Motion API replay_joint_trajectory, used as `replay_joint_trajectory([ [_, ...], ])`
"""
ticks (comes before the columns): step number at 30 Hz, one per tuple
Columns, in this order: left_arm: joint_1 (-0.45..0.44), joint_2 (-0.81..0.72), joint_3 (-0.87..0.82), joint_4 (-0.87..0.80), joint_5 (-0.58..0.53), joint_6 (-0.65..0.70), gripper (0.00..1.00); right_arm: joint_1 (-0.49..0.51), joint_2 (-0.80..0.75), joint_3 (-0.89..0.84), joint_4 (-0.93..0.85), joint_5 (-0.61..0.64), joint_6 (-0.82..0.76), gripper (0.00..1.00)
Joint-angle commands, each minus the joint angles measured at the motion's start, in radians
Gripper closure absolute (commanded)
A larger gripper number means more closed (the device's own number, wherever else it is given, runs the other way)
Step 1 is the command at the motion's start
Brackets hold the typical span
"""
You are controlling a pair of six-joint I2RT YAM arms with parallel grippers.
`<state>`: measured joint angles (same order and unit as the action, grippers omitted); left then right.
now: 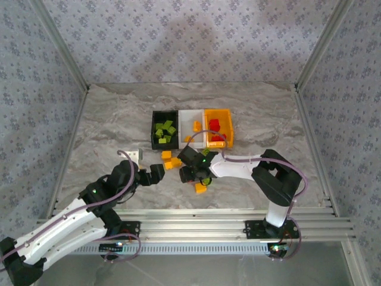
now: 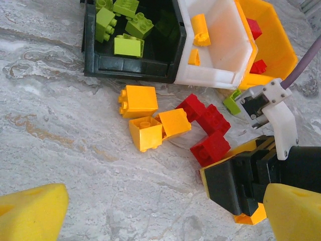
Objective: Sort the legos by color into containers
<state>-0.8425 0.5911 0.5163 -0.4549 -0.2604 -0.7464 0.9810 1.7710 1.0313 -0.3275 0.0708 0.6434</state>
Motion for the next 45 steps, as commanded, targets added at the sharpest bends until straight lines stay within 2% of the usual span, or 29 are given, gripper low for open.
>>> replay_joint_trajectory([
  [1, -0.001, -0.011, 0.001, -0.013, -0.025, -0.005, 0.00, 0.013, 0.002, 0.020, -0.034, 0.003, -0.006, 0.48],
  [6, 0.000, -0.012, -0.005, -0.016, -0.034, -0.010, 0.00, 0.015, -0.084, 0.004, -0.001, -0.018, -0.044, 0.61],
  [11, 0.000, -0.026, -0.027, 0.006, -0.031, -0.020, 0.00, -0.006, -0.209, -0.002, -0.024, -0.017, -0.050, 0.65],
  [17, 0.000, -0.039, -0.053, 0.030, -0.032, -0.027, 0.00, -0.158, -0.319, 0.030, -0.087, 0.019, -0.068, 0.66],
  [22, 0.002, -0.037, -0.053, 0.034, -0.031, -0.030, 0.01, -0.345, -0.246, 0.105, -0.115, 0.028, -0.058, 0.67],
  [28, 0.005, -0.036, -0.062, 0.025, -0.035, -0.047, 0.00, -0.432, -0.071, 0.254, -0.150, 0.080, -0.043, 0.67],
  [32, 0.006, -0.034, -0.059, 0.018, -0.029, -0.052, 0.00, -0.467, 0.018, 0.319, -0.163, 0.102, -0.025, 0.64],
  [37, 0.006, -0.033, -0.053, 0.006, -0.030, -0.056, 0.00, -0.479, 0.076, 0.400, -0.168, 0.106, -0.022, 0.42],
  [41, 0.006, -0.032, -0.046, 0.004, -0.027, -0.055, 0.00, -0.477, 0.034, 0.412, -0.154, 0.119, -0.022, 0.37],
  [45, 0.007, -0.020, -0.039, 0.010, -0.024, -0.044, 0.00, -0.456, -0.077, 0.339, -0.131, 0.106, -0.022, 0.36],
])
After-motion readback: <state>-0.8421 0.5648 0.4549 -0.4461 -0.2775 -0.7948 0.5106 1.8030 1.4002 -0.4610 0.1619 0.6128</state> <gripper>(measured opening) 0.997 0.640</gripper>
